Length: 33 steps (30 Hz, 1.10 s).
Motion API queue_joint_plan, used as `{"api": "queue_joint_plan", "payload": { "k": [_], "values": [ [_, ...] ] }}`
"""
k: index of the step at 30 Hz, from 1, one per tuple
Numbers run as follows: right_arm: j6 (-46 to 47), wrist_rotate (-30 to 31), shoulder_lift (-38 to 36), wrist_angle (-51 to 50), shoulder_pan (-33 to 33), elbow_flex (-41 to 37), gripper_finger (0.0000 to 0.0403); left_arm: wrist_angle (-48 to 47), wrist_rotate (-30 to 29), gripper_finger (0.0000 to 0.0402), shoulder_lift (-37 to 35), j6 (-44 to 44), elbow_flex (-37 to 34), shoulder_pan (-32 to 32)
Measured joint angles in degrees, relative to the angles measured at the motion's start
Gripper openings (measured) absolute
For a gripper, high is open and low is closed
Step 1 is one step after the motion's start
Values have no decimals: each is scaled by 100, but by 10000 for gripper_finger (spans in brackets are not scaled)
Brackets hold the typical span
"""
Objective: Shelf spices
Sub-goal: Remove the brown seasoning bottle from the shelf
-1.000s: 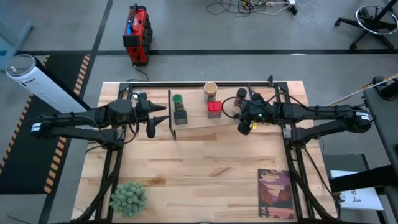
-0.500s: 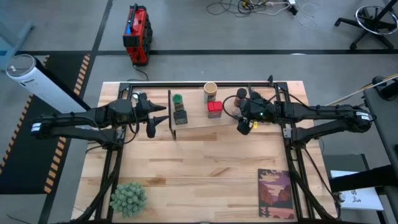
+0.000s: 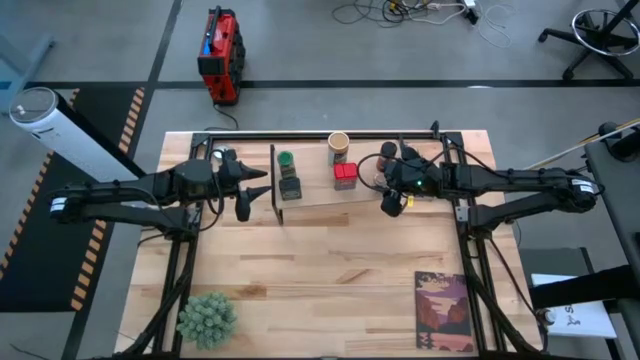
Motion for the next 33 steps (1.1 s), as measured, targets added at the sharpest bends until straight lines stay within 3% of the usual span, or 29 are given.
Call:
{"api": "queue_joint_plan", "payload": {
  "k": [16, 26, 33],
  "values": [
    [51, 4, 435, 89, -48, 0, 216, -2, 0, 192, 0, -2, 0, 0],
    [52, 9, 439, 104, -48, 1, 170, -29, 0, 192, 0, -2, 0, 0],
    [96, 43, 431, 86, -48, 2, 174, -56, 0, 192, -2, -6, 0, 0]
  ]
}}
